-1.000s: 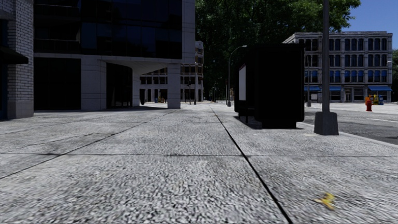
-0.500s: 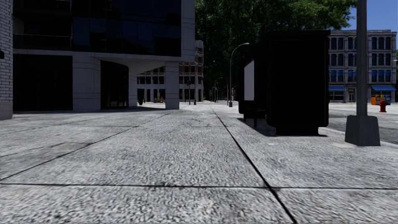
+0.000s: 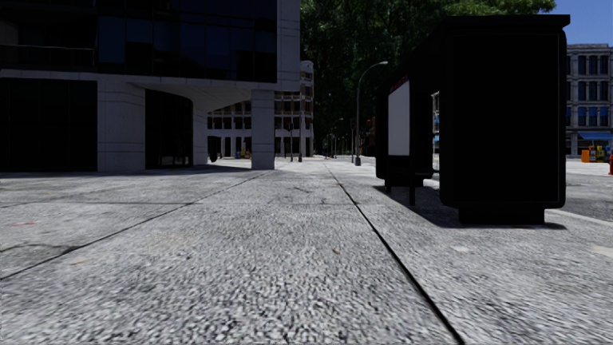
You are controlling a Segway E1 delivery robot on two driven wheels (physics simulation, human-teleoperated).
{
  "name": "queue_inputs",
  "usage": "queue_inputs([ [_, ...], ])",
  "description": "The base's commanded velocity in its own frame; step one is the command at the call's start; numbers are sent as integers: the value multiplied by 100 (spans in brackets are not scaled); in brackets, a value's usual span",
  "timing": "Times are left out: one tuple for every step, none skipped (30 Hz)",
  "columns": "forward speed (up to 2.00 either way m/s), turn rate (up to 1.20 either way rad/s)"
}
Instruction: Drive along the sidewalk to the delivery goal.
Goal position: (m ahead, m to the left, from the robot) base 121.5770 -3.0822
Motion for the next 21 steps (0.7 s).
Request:
queue_inputs([
  [200, 0],
  [200, 0],
  [200, 0],
  [200, 0],
  [200, 0],
  [200, 0],
  [200, 0],
  [200, 0],
  [200, 0],
  [200, 0],
  [200, 0],
  [200, 0],
  [200, 0],
  [200, 0],
  [200, 0],
  [200, 0],
  [200, 0],
  [200, 0],
  [200, 0],
  [200, 0],
  [200, 0],
])
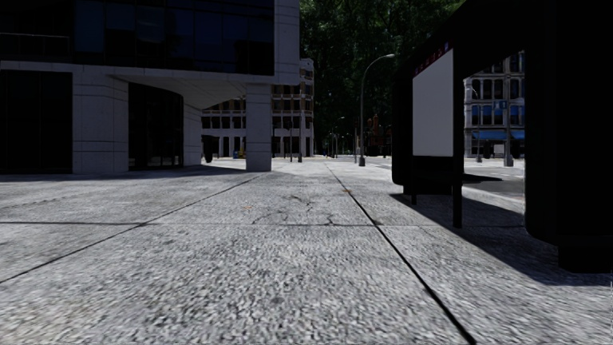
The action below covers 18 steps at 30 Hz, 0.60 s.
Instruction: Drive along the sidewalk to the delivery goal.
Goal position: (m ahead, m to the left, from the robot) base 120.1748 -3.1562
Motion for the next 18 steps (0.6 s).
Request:
queue_inputs([
  [200, 0],
  [200, 0],
  [200, 0],
  [200, 0],
  [200, 0],
  [200, 0],
  [200, 0],
  [200, 0],
  [200, 0],
  [200, 0],
  [200, 0],
  [200, 0],
  [200, 0],
  [200, 0],
  [200, 0],
  [200, 0],
  [200, 0],
  [200, 0],
])
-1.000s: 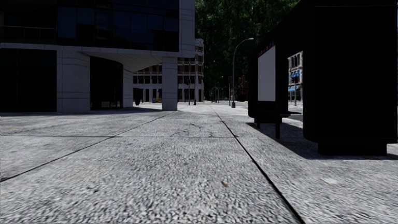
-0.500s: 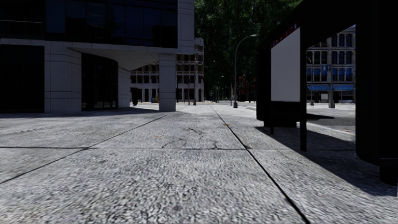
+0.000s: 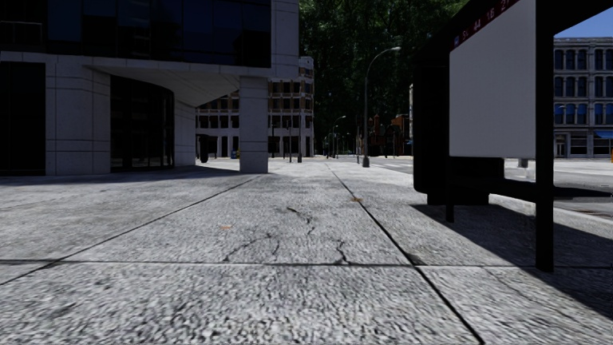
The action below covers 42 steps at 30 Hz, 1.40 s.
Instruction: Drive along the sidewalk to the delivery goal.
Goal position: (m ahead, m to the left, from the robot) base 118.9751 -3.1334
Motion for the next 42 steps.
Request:
queue_inputs([
  [200, 0],
  [200, 0],
  [200, 0],
  [200, 0],
  [200, 0],
  [200, 0],
  [200, 0],
  [200, 0],
  [200, 0],
  [200, 0],
  [200, 0],
  [200, 0],
  [200, 0],
  [200, 0],
  [200, 0],
  [200, 0],
  [200, 0],
  [200, 0],
  [200, 0],
  [200, 0],
  [200, 0],
  [200, 0],
  [200, 0],
  [200, 0],
  [200, 0],
  [200, 0],
  [200, 0],
  [200, 0],
  [200, 0],
  [200, 0],
  [200, 0],
  [200, 0],
  [200, 0],
  [200, 0],
  [200, 0],
  [200, 0],
  [200, 0],
  [200, 0],
  [200, 0],
  [200, 0],
  [200, 0],
  [200, 0],
])
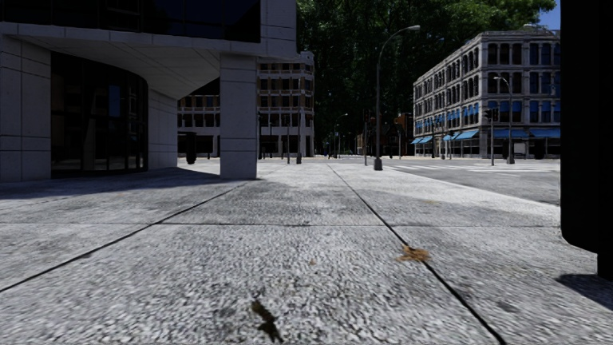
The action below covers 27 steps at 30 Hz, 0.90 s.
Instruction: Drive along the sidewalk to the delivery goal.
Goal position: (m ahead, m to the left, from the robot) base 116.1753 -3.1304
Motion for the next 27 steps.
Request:
queue_inputs([
  [200, 0],
  [200, 0],
  [200, 0],
  [200, 0],
  [200, 0],
  [200, 0],
  [200, 0],
  [200, 0],
  [200, 0],
  [200, 0],
  [200, 0],
  [200, 0],
  [200, 0],
  [200, 0],
  [200, 0],
  [200, 0],
  [200, 0],
  [200, 0],
  [200, 0],
  [200, 0],
  [200, 0],
  [200, 0],
  [200, 0],
  [200, 0],
  [200, 0],
  [200, -31],
  [200, -110],
])
